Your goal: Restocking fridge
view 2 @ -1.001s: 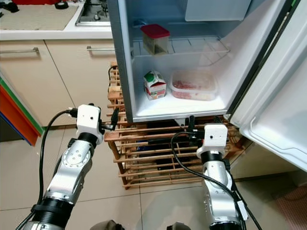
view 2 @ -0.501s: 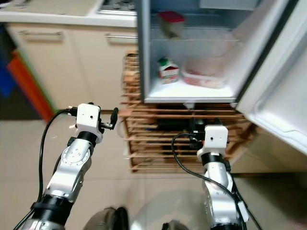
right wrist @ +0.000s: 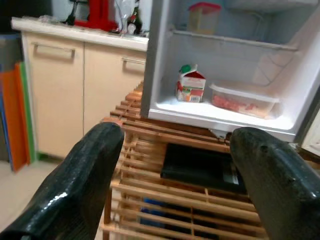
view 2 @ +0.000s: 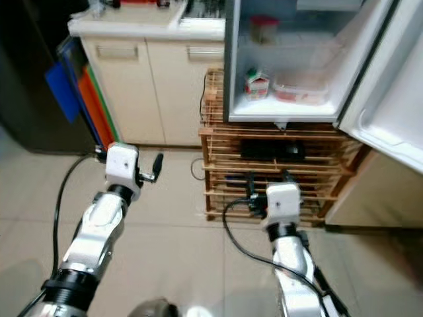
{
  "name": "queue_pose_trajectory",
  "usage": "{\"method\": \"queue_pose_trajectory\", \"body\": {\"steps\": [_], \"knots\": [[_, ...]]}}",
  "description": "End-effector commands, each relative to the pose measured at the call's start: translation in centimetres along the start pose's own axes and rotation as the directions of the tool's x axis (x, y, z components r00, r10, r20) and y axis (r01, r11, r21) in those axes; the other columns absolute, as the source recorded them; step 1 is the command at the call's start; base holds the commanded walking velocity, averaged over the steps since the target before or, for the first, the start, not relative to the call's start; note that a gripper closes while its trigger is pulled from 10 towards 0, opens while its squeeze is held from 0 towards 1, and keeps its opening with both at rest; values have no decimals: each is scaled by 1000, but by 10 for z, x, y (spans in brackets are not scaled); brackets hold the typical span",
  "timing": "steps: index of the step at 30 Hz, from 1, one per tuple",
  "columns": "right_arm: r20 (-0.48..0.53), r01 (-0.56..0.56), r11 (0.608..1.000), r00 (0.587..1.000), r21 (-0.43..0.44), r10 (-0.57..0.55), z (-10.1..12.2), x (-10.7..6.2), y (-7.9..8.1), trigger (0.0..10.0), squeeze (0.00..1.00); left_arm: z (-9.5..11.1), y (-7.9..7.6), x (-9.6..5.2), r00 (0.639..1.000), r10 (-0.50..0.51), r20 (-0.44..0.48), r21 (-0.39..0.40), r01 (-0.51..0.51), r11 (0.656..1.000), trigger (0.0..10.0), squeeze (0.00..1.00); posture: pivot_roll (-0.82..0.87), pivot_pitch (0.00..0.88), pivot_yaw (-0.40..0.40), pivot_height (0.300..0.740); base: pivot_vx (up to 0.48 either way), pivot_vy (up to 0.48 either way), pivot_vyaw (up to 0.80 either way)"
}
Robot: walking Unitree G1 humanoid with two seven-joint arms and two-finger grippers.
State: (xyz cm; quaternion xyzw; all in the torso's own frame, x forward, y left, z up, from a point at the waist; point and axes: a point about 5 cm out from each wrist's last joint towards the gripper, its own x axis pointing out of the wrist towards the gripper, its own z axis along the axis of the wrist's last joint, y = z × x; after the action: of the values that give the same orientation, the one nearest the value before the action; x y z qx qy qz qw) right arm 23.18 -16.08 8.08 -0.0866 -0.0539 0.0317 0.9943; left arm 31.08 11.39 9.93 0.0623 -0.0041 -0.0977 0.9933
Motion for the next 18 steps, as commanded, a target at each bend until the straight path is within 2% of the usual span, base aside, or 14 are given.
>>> {"method": "queue_pose_trajectory", "body": {"steps": [1,2,8,18], "knots": [[29,-2,1000,1000,-2,2,7,1,-1,10000,0,1,6,3,1000,17,0,8,-17,1000,10000,0,-16,21,43,740,270,-394,0],[21,-5,1000,1000,-13,5,5,-4,-3,10000,0,1,7,4,1000,17,-2,6,-17,1000,10000,0,-18,23,44,740,274,-394,0],[15,-19,999,1000,-35,19,6,-9,-2,10000,0,1,8,5,1000,19,-3,3,-19,1000,10000,0,-21,24,45,740,278,-389,0],[1,-3,1000,1000,-30,3,0,-1,-7,10000,0,3,4,7,1000,-8,17,9,8,1000,10000,0,-15,13,45,740,280,-385,0]]}}
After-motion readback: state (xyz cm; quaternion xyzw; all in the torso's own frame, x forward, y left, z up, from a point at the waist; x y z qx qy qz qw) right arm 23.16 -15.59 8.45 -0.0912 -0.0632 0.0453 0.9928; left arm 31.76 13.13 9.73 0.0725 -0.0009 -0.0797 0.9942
